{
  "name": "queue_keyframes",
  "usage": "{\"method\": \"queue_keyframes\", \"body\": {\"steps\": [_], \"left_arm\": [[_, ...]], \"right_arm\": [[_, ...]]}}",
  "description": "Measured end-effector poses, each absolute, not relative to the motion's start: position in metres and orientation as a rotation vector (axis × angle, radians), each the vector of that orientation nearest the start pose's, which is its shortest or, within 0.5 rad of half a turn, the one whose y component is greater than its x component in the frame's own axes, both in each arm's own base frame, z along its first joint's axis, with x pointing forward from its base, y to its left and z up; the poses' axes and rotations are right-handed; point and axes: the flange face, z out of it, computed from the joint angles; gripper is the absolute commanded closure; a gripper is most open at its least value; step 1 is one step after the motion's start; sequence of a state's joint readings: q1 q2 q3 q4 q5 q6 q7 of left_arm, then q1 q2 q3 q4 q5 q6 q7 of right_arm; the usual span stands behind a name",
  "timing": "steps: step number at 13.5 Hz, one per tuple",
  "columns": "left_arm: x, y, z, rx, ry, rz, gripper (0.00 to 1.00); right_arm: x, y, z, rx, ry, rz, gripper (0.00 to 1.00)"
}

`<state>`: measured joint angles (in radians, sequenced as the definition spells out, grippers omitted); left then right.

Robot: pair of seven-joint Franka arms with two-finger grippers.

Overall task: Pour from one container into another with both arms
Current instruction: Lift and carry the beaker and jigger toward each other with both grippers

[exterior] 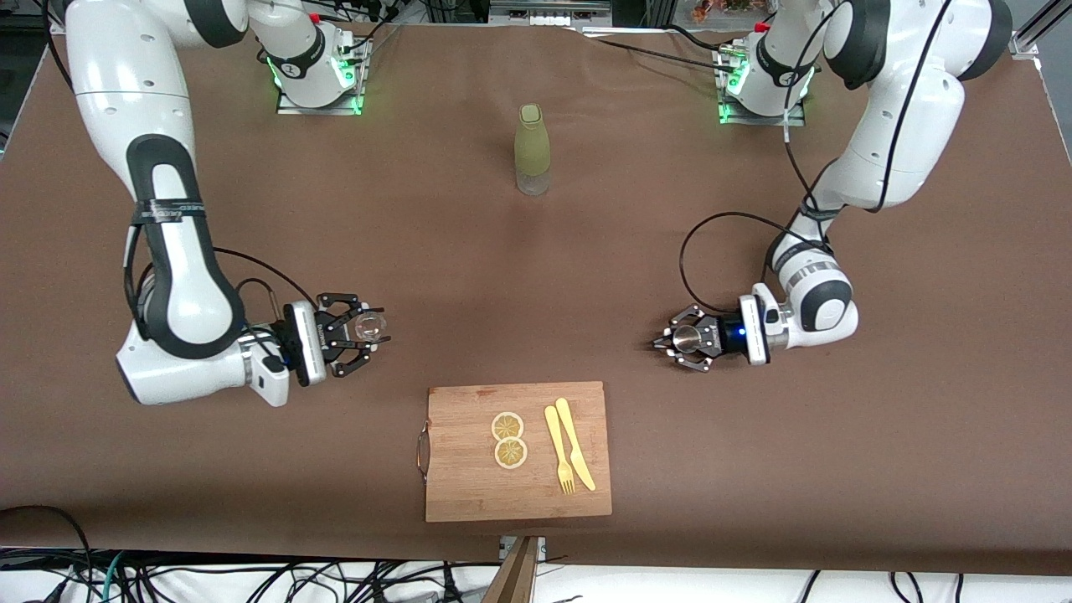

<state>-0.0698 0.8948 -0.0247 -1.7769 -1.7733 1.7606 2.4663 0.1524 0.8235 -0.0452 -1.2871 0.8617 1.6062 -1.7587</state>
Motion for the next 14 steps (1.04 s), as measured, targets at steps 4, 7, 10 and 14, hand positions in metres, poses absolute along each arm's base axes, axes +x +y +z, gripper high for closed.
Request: {"method": "queue_keyframes", "body": {"steps": [4,7,10,14], "left_arm": [[0.577,-0.195,0.082,1.498,-0.920,1.176,1.00],[0.563,-0.231,0.085,1.512,-0.889,1.190,1.00],[0.557,-0.257,0.085,1.539,-0.880,1.214,1.00],[0.553,-0.274,0.087,1.571,-0.869,1.247,1.00]], "right_arm": [[0.689,0.223,0.272,-1.625,-1.636,-0.274,0.68],[0.683,0.263,0.275,-1.680,-1.640,-0.266,0.68],[0.674,0.305,0.275,-1.765,-1.653,-0.235,0.68],[0.660,0.357,0.279,-1.871,-1.657,-0.242,0.68]]}}
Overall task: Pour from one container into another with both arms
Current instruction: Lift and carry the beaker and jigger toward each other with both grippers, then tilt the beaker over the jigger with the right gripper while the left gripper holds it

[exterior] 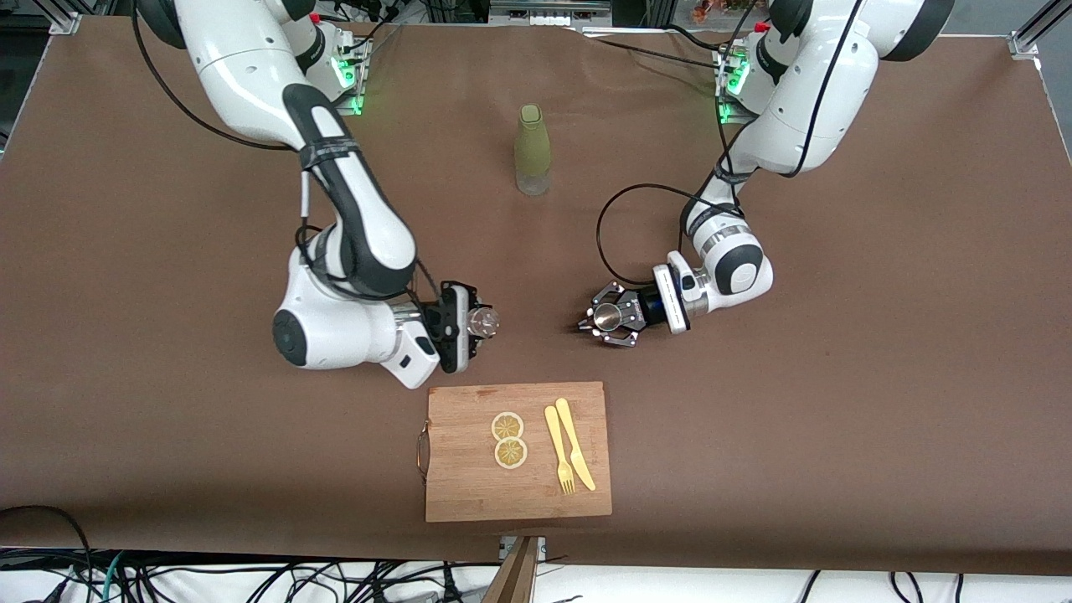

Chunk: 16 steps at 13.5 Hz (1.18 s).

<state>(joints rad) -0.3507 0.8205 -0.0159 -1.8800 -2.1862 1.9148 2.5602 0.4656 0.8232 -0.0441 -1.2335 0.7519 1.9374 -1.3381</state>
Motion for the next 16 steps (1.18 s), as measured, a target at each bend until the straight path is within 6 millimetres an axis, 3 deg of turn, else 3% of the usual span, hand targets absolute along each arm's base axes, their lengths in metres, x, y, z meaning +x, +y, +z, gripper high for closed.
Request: {"method": "queue_keyframes", "body": {"steps": [9,16], "left_arm": [[0.538,-0.313,0.085,1.654,-0.877,1.320,1.00],[0.528,-0.333,0.085,1.692,-0.910,1.358,1.00]], "right_arm": [[0.634,0.426,0.289,-2.008,-1.652,-0.266,0.68],[0.620,0.455,0.303,-2.079,-1.733,-0.246,0.68]]}}
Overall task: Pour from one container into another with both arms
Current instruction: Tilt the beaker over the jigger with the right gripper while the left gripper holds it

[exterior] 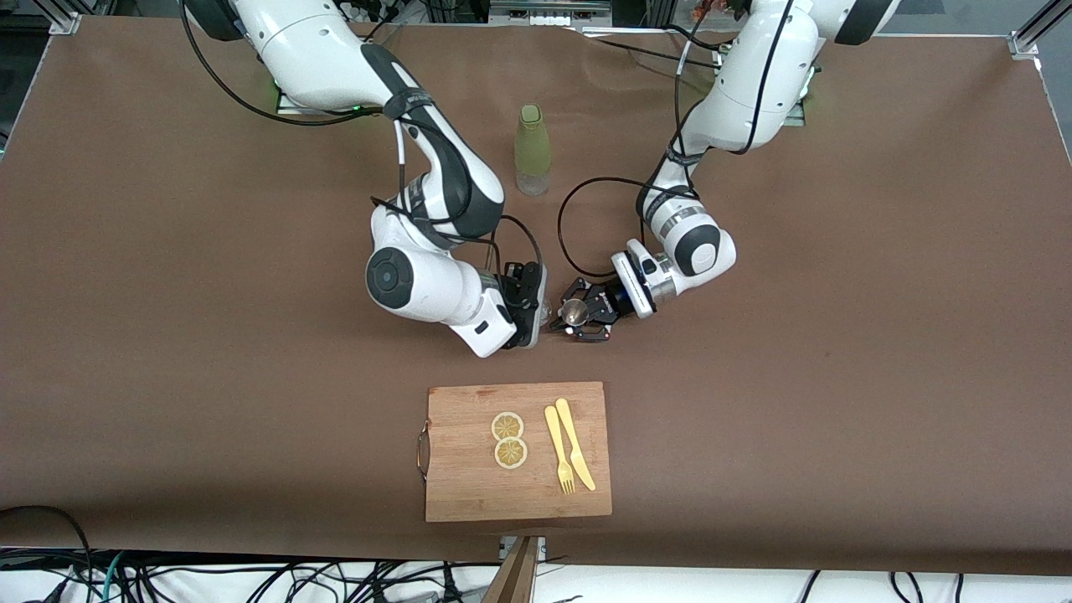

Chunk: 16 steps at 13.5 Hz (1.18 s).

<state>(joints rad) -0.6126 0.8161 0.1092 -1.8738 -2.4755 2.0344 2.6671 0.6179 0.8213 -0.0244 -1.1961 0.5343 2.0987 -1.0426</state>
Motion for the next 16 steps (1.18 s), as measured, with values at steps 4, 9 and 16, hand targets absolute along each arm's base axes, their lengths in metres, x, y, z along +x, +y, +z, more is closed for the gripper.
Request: {"method": "queue_keyframes", "body": {"steps": [4,9,16], "left_arm": [[0.525,-0.339,0.085,1.709,-0.939,1.376,1.00],[0.519,-0.345,0.083,1.724,-0.961,1.363,1.00],[0.515,-0.350,0.082,1.745,-0.985,1.354,1.00]], "right_arm": [[0.611,0.468,0.303,-2.093,-1.779,-0.234,0.68],[0.607,0.473,0.303,-2.096,-1.851,-0.222,0.68],[0.595,0.486,0.299,-2.133,-1.959,-0.183,0.68]]}}
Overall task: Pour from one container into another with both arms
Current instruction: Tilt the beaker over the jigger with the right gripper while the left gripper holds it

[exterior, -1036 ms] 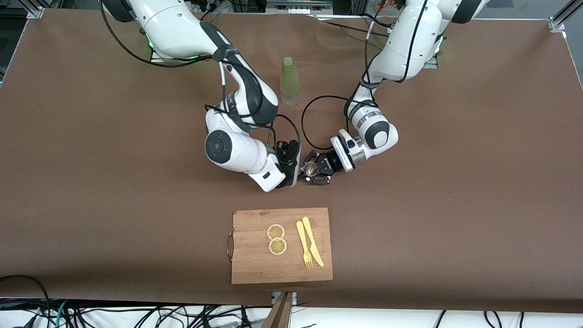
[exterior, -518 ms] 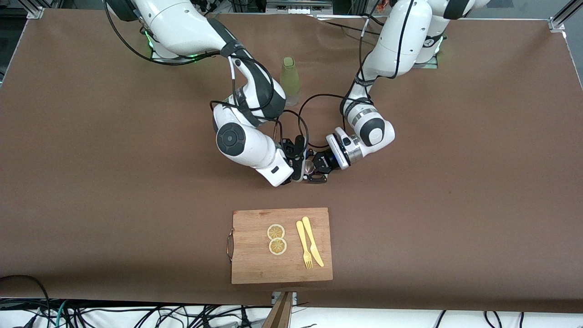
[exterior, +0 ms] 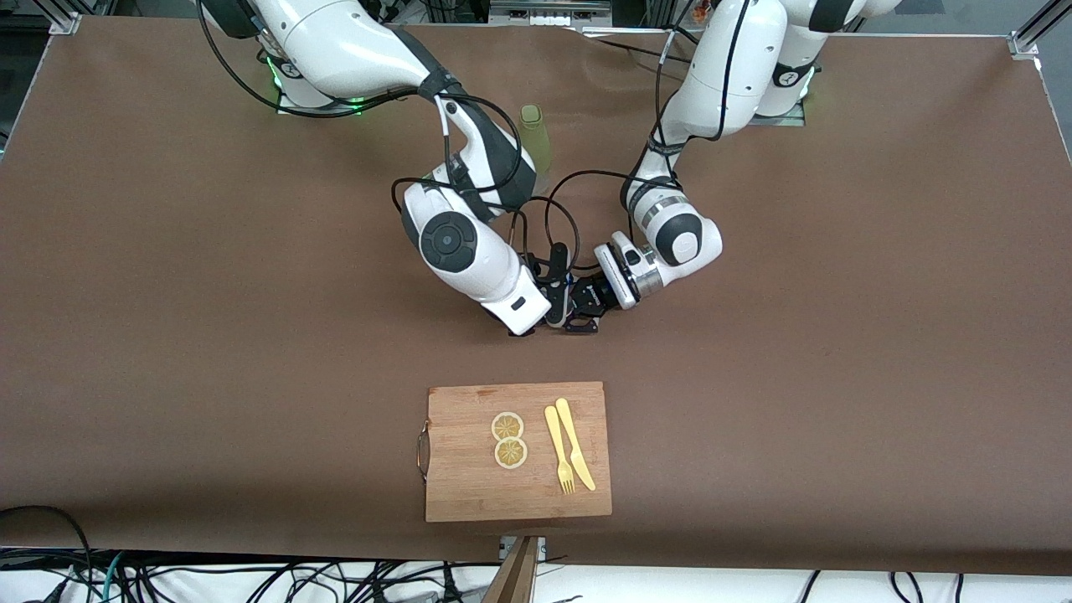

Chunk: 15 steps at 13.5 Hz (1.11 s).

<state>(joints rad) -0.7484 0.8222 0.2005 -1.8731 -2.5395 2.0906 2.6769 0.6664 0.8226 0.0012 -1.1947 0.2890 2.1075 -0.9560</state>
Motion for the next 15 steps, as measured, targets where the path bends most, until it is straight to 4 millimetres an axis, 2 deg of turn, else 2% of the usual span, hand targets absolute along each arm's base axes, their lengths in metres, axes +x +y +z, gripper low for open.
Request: {"method": "queue_keyframes", "body": {"steps": [15], "left_arm": [[0.523,-0.347,0.086,1.757,-0.991,1.368,1.00]], "right_arm": [[0.581,0.502,0.293,-2.187,-2.036,-0.158,0.68]]}}
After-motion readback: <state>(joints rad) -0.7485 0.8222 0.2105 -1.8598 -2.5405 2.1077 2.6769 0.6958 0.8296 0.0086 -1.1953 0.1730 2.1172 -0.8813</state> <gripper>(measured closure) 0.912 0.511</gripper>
